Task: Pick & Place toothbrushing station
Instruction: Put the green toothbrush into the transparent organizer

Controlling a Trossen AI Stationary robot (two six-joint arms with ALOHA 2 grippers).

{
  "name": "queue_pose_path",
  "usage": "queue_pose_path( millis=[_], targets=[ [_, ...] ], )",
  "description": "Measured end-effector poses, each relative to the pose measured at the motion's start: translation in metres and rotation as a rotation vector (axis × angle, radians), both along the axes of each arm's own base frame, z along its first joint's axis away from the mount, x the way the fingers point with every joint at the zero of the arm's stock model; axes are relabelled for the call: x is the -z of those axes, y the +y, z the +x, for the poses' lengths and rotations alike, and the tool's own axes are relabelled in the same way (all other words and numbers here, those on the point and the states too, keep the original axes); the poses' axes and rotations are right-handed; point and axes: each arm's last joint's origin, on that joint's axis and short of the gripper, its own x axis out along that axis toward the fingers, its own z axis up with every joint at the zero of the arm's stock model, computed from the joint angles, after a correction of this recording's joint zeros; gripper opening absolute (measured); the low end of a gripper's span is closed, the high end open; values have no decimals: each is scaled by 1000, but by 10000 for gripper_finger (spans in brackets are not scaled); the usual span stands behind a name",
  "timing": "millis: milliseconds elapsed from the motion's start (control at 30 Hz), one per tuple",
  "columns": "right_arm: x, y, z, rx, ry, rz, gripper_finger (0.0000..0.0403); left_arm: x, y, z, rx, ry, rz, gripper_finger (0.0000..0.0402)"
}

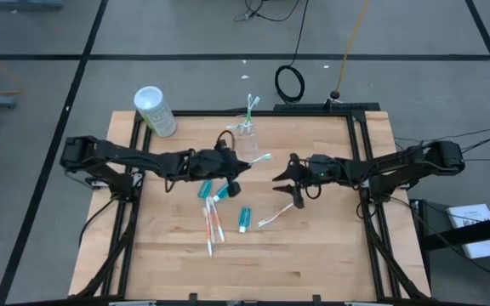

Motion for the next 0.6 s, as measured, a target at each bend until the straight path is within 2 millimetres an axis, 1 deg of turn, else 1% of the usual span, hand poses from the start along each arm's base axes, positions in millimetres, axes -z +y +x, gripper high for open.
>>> queue_pose_path(
  millis=[100, 167, 233, 333, 400, 500, 600],
  targets=[
    [-6, -3, 2, 76, -64, -58, 132, 16, 9, -6, 65, -141, -4, 11],
    [-12, -4, 4, 117, -126, -92, 132, 23, 14, -13, 109, -245, -7, 11],
    [-19, -5, 5, 142, -198, -115, 132, 30, 17, -21, 130, -309, -6, 11],
    [-30, -6, 7, 162, -318, -132, 132, 38, 22, -28, 126, -331, -10, 11],
    [-32, -7, 11, 171, -387, -135, 132, 38, 24, -29, 126, -338, -8, 11],
    [-30, -12, 17, 189, -453, -155, 132, 38, 24, -29, 129, -336, 6, 11],
    [-23, -18, 23, 215, -492, -149, 132, 38, 24, -29, 134, -333, 21, 11]
  ],
)
